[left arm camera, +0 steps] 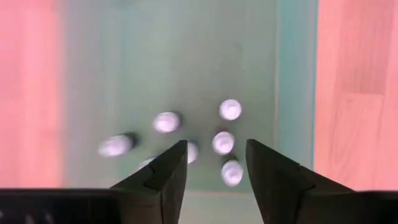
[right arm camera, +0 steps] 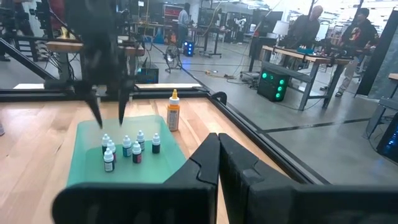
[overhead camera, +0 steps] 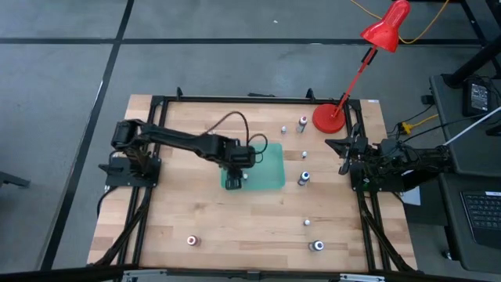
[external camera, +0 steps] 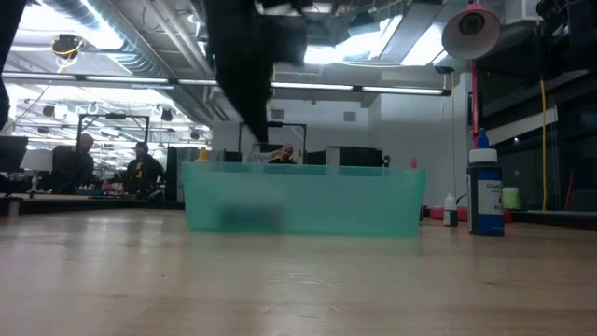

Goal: Pick & Place food coloring
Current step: Put the big yellow food coloring bottle into the green bin

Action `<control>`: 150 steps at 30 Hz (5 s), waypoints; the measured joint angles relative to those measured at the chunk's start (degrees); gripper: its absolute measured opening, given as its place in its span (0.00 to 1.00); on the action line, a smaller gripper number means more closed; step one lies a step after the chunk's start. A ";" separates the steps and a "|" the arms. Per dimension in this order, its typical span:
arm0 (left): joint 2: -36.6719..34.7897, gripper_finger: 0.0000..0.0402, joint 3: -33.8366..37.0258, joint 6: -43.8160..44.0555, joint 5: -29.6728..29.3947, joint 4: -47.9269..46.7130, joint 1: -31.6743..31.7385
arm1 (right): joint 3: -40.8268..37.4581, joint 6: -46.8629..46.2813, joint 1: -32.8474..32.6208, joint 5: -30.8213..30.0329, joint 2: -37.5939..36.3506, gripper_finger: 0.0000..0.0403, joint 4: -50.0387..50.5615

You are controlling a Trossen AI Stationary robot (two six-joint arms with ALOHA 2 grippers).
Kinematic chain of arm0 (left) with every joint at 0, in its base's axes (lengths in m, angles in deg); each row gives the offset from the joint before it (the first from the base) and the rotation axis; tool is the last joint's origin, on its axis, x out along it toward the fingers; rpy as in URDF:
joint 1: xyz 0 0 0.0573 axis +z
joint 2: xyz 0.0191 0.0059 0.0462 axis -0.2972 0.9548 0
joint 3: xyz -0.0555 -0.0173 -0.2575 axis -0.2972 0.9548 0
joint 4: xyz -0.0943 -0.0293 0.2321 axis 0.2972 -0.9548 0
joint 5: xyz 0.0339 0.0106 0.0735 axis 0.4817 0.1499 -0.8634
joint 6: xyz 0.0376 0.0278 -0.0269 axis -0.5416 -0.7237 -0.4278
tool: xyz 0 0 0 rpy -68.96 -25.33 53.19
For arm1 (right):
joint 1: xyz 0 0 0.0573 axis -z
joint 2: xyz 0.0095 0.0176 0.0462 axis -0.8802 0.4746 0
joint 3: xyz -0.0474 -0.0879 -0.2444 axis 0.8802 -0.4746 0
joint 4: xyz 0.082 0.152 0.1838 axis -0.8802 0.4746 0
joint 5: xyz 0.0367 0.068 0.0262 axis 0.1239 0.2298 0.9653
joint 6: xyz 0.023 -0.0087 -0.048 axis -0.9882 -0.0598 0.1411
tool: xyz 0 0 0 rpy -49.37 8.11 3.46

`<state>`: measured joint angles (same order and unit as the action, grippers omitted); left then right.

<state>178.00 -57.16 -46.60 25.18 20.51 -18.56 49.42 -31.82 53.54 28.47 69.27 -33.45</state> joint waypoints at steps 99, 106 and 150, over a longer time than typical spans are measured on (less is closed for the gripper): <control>-12.19 0.36 -3.80 -0.62 3.51 -6.02 23.44 | 0.00 -0.07 0.02 -0.09 0.00 0.03 0.16; -6.55 0.36 -14.12 -2.15 2.61 -7.44 17.25 | 0.00 -0.02 0.01 -0.19 0.00 0.03 0.16; 16.58 0.39 -16.33 -10.27 5.05 -2.30 12.56 | 0.00 0.02 0.00 -0.02 0.02 0.03 0.14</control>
<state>194.58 -73.48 -56.88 30.22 18.21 -6.00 49.42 -31.80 53.54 28.45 69.29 -33.31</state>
